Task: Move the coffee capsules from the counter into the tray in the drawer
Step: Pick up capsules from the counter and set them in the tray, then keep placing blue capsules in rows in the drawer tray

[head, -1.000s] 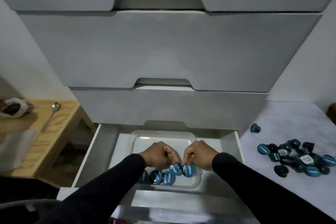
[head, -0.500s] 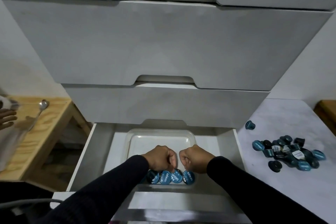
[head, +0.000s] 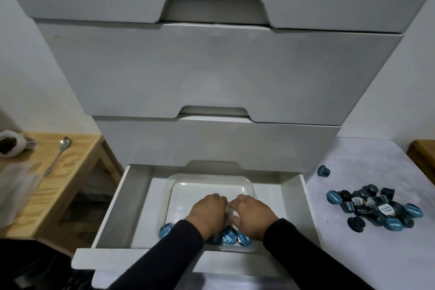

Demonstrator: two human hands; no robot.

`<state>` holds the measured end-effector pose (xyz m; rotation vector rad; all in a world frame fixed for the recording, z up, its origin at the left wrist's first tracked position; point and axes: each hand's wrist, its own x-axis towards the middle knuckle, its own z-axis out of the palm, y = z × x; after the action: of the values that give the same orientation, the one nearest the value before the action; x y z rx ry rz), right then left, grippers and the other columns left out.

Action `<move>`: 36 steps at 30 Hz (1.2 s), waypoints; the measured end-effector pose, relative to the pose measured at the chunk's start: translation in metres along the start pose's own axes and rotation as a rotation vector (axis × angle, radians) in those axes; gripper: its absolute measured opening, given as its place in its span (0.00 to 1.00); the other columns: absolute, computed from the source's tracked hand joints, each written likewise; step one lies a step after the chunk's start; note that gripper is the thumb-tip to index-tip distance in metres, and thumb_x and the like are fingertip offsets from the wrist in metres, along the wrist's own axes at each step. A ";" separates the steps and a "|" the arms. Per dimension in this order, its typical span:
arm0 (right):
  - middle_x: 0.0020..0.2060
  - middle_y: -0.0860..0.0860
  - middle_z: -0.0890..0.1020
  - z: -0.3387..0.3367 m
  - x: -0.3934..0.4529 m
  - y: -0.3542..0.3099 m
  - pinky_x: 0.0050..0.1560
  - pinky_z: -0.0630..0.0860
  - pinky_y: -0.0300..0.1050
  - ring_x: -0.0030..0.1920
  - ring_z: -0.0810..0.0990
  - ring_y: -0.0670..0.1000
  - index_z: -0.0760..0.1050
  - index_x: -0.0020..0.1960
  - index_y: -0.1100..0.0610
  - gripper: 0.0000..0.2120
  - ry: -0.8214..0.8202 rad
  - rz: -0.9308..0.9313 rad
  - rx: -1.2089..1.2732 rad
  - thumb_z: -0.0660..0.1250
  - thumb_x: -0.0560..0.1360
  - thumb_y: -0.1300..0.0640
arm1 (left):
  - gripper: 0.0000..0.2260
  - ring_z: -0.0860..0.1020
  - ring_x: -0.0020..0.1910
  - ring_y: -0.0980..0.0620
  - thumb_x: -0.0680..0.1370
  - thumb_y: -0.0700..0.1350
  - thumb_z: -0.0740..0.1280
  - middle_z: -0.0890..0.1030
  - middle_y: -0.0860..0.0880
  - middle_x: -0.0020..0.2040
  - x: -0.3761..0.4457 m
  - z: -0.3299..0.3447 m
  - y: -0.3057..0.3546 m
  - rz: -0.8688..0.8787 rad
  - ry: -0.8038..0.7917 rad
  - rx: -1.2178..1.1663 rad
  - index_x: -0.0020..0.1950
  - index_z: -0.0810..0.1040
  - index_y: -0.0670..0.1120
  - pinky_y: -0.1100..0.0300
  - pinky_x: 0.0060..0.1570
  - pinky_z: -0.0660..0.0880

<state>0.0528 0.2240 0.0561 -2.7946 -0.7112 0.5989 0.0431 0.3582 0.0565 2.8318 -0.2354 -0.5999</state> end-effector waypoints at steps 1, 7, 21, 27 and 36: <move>0.61 0.56 0.72 0.000 -0.002 -0.002 0.59 0.70 0.48 0.61 0.71 0.56 0.68 0.64 0.58 0.18 0.059 -0.007 -0.023 0.57 0.77 0.53 | 0.15 0.74 0.60 0.46 0.78 0.45 0.60 0.74 0.44 0.62 -0.003 0.002 0.002 -0.021 0.076 0.018 0.64 0.70 0.42 0.55 0.57 0.72; 0.57 0.55 0.76 0.003 -0.017 -0.016 0.58 0.72 0.43 0.59 0.75 0.54 0.72 0.62 0.60 0.18 0.404 0.000 -0.044 0.59 0.75 0.52 | 0.20 0.80 0.45 0.50 0.62 0.48 0.77 0.81 0.46 0.46 -0.028 0.010 0.009 -0.120 0.513 0.044 0.50 0.79 0.43 0.60 0.44 0.78; 0.52 0.52 0.83 -0.002 -0.084 0.027 0.51 0.78 0.43 0.51 0.82 0.50 0.77 0.57 0.56 0.23 0.660 0.197 0.013 0.52 0.74 0.45 | 0.28 0.68 0.69 0.44 0.74 0.51 0.67 0.69 0.43 0.70 -0.052 0.016 0.078 -0.031 0.678 -0.137 0.71 0.63 0.44 0.51 0.68 0.67; 0.49 0.54 0.81 -0.017 -0.121 0.115 0.48 0.78 0.43 0.49 0.81 0.54 0.75 0.56 0.58 0.16 0.786 0.224 0.030 0.58 0.75 0.50 | 0.22 0.79 0.58 0.45 0.70 0.45 0.73 0.81 0.42 0.57 -0.023 0.027 0.162 0.047 0.731 -0.122 0.61 0.74 0.41 0.53 0.56 0.76; 0.41 0.61 0.83 0.010 -0.162 0.259 0.41 0.81 0.49 0.41 0.81 0.61 0.79 0.38 0.65 0.02 0.793 0.166 -0.119 0.69 0.67 0.65 | 0.19 0.78 0.57 0.53 0.74 0.45 0.69 0.78 0.48 0.58 0.026 0.061 0.293 0.132 0.620 -0.326 0.64 0.73 0.45 0.65 0.53 0.74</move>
<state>0.0255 -0.0789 0.0283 -2.8463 -0.3468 -0.5409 0.0095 0.0595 0.0694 2.5056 -0.1832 0.2551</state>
